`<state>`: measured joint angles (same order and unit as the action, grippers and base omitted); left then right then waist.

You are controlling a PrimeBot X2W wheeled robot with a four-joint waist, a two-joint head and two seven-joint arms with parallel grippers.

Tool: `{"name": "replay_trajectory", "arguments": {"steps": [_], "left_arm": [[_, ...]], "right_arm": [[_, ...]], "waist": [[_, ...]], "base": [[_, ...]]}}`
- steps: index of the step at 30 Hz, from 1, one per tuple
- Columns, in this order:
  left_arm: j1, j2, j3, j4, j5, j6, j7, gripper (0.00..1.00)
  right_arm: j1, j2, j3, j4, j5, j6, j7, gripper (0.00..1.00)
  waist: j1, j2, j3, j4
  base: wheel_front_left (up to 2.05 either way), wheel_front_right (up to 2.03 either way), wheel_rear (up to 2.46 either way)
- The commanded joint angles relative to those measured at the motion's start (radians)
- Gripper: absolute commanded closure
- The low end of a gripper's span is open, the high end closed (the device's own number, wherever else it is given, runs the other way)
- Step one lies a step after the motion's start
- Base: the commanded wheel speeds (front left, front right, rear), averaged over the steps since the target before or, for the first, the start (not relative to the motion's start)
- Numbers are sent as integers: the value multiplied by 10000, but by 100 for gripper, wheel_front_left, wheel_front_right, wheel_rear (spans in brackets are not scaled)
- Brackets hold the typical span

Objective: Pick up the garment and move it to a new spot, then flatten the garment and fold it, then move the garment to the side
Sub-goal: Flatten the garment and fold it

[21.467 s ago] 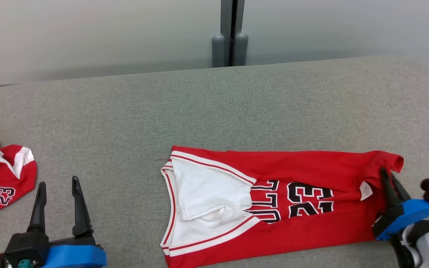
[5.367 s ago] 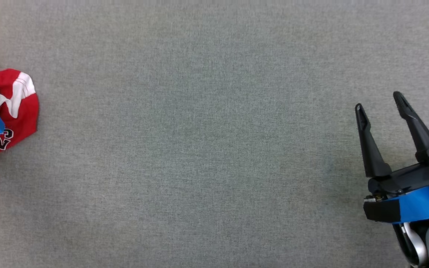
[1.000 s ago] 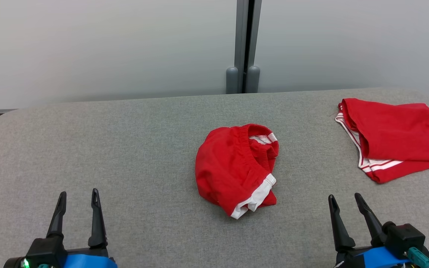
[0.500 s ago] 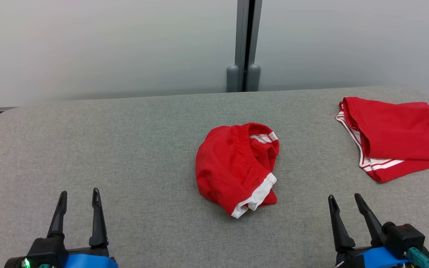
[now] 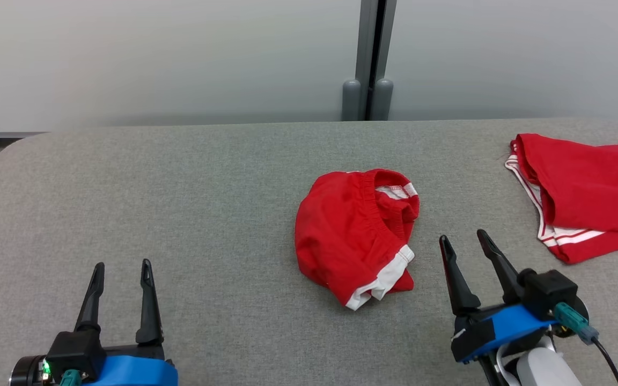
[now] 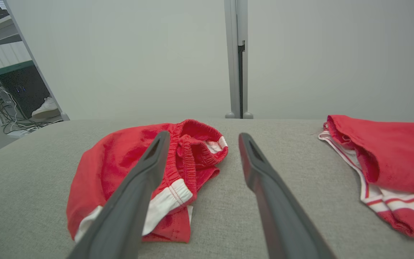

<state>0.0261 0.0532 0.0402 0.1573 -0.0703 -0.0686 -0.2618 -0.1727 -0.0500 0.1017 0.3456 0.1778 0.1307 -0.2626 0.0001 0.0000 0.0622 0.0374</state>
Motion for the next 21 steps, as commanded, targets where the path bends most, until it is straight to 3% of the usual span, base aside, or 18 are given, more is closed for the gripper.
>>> {"name": "replay_trajectory", "arguments": {"steps": [1,14,21], "left_arm": [[-187,-9,-44,-43,43,-16,-41,0],[-574,-27,-263,53,-17,38,-41,0],[-750,-31,-303,136,-7,34,-41,0]], "right_arm": [[-348,-8,99,248,63,1,-22,0],[-2064,-11,407,3511,324,1,-26,0],[-2350,-13,675,4632,1387,1,-26,0]], "waist": [[-1,0,106,134],[-1,0,799,995],[-1,0,956,1245]], "base": [[0,0,0],[0,0,0],[0,0,0]]}}
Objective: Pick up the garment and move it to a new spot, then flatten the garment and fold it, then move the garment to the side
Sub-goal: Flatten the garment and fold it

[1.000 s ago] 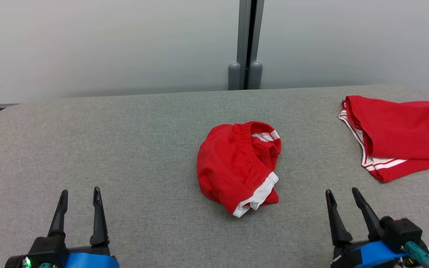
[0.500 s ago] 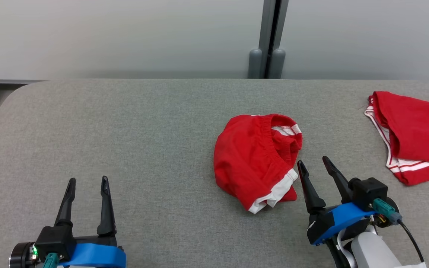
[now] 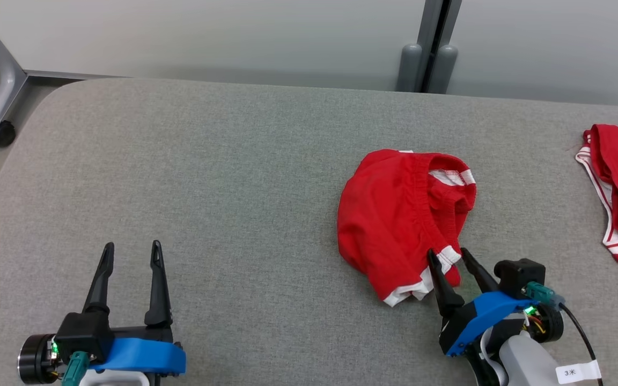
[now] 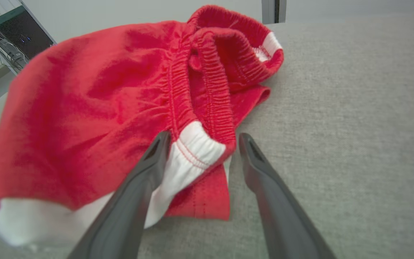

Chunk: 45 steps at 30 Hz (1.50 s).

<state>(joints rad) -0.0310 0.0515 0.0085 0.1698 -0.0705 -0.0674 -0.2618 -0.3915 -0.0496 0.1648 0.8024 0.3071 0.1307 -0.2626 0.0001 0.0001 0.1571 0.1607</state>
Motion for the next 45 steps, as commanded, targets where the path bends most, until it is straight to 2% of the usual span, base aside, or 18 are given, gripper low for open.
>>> {"name": "replay_trajectory", "arguments": {"steps": [1,6,7,8,9,11,17,26,31,34,38,45], "left_arm": [[-178,-14,16,19,2,17,-41,0],[-261,-14,19,35,47,-4,-41,0],[-267,-15,22,43,53,-11,-41,0],[-281,-15,26,48,60,-19,-41,0],[-290,-15,28,55,67,-29,-41,0],[-298,-15,31,68,80,-38,-41,0],[-264,-14,125,132,106,-65,-41,0],[-68,-13,79,201,-100,-49,-41,0],[-103,-14,24,230,-200,-32,-41,0],[-145,-12,25,248,-259,-28,-41,0],[-188,-14,-7,284,-288,-74,-42,0],[-147,-16,-6,319,-405,-53,-41,0]], "right_arm": [[-148,-15,91,133,195,1,-26,0],[-171,-15,371,202,608,1,-26,0],[-179,-15,413,164,702,1,-26,27],[-189,-17,434,113,747,1,-26,66],[-197,-17,453,76,743,1,-26,97],[-234,-15,451,16,747,1,-26,100],[-119,-31,-321,-361,146,1,-27,100],[288,-771,-1706,-1453,-807,1,-27,100],[131,-951,-1806,-2318,-1133,1,-27,100],[-14,-825,-1344,-2763,-1276,1,-28,100],[-347,-600,-237,-3013,-1356,1,-27,100],[-956,-115,2310,-2424,-962,1,-27,100]], "waist": [[-1,-1,12,22],[-1,-1,55,30],[-1,-1,58,22],[-1,-1,58,12],[-1,-1,51,-2],[-1,-1,40,-16],[-1,-1,-127,-142],[-1,-1,-341,-282],[-1,-1,-404,-287],[-1,-1,-457,-240],[-1,-1,-508,-75],[-1,-1,-484,462]], "base": [[0,0,0],[0,0,0],[0,0,0],[0,0,0],[0,0,0],[0,0,0],[0,0,0],[0,0,0],[0,0,0],[0,0,0],[0,0,0],[0,0,0]]}}
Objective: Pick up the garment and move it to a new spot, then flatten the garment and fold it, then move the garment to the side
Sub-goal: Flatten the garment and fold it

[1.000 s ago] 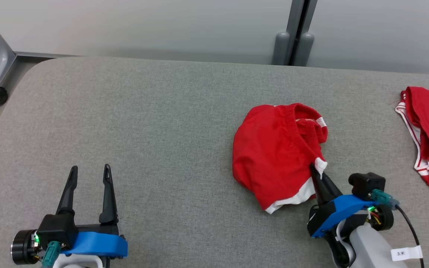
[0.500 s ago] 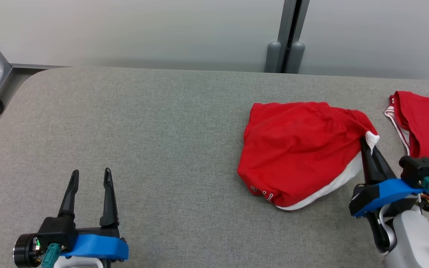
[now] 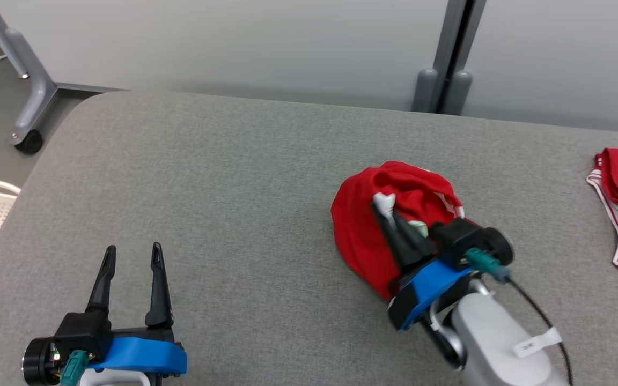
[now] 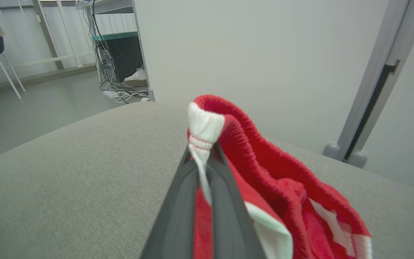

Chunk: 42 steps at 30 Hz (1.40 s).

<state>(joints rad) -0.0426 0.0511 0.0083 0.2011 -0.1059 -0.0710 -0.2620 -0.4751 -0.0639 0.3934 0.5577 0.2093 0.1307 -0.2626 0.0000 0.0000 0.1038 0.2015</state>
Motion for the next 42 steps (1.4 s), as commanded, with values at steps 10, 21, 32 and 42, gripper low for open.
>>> {"name": "replay_trajectory", "arguments": {"steps": [10,21,32,42], "left_arm": [[-136,-11,-158,49,-257,111,-39,0],[-222,-11,-382,78,-415,280,-39,0],[-78,-11,-336,99,-316,327,-39,0],[293,-11,-27,-60,-116,229,-40,0]], "right_arm": [[-431,112,3973,889,1643,1,-29,100],[-398,121,6534,1387,2967,1,-27,0],[178,127,5818,926,2333,1,-27,0],[1857,-716,1679,-297,901,1,-27,0]], "waist": [[0,0,288,567],[0,0,437,423],[0,0,150,-140],[0,0,-202,-713]], "base": [[0,0,0],[0,0,0],[0,0,0],[0,0,0]]}}
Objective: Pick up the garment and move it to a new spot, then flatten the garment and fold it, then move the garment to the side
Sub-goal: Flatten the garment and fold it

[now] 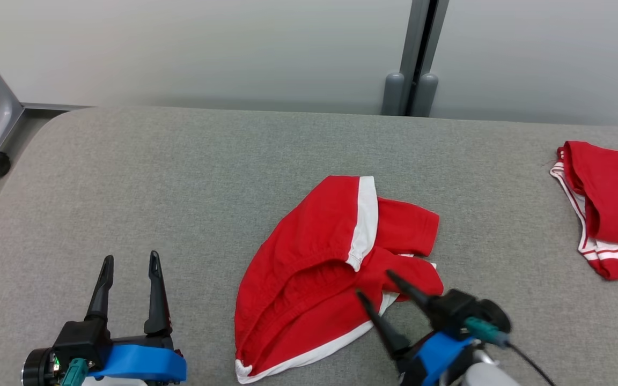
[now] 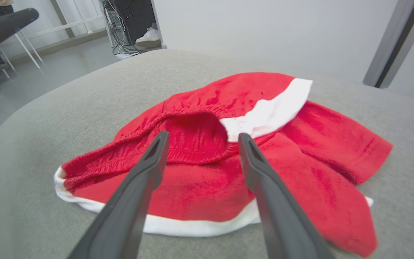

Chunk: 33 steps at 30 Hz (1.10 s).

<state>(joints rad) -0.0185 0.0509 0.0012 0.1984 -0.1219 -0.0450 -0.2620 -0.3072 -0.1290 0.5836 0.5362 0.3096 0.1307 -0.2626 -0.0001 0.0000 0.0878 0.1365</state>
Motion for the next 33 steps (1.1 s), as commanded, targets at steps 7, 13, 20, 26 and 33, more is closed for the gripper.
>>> {"name": "replay_trajectory", "arguments": {"steps": [7,13,20,26,33], "left_arm": [[106,-6,100,-71,102,-72,-39,0],[27,-8,49,-57,131,-113,-39,0],[-103,-8,-54,-55,84,-108,-39,0],[-268,-8,-148,-57,35,-50,-39,0],[-435,-8,-233,-33,-8,0,-39,0]], "right_arm": [[1036,-297,-2320,-471,-725,3,-27,0],[1359,-354,-3059,-290,-1098,1,-27,0],[828,-293,-2943,467,-1237,1,-27,0],[177,-406,-2675,1475,-1163,1,-27,0],[-447,-395,-2415,2160,-1011,1,-27,0]], "waist": [[1,0,-56,-188],[1,0,2,-161],[1,0,238,7],[1,0,547,202],[1,0,771,387]], "base": [[0,0,0],[0,0,0],[0,0,0],[0,0,0],[0,0,0]]}}
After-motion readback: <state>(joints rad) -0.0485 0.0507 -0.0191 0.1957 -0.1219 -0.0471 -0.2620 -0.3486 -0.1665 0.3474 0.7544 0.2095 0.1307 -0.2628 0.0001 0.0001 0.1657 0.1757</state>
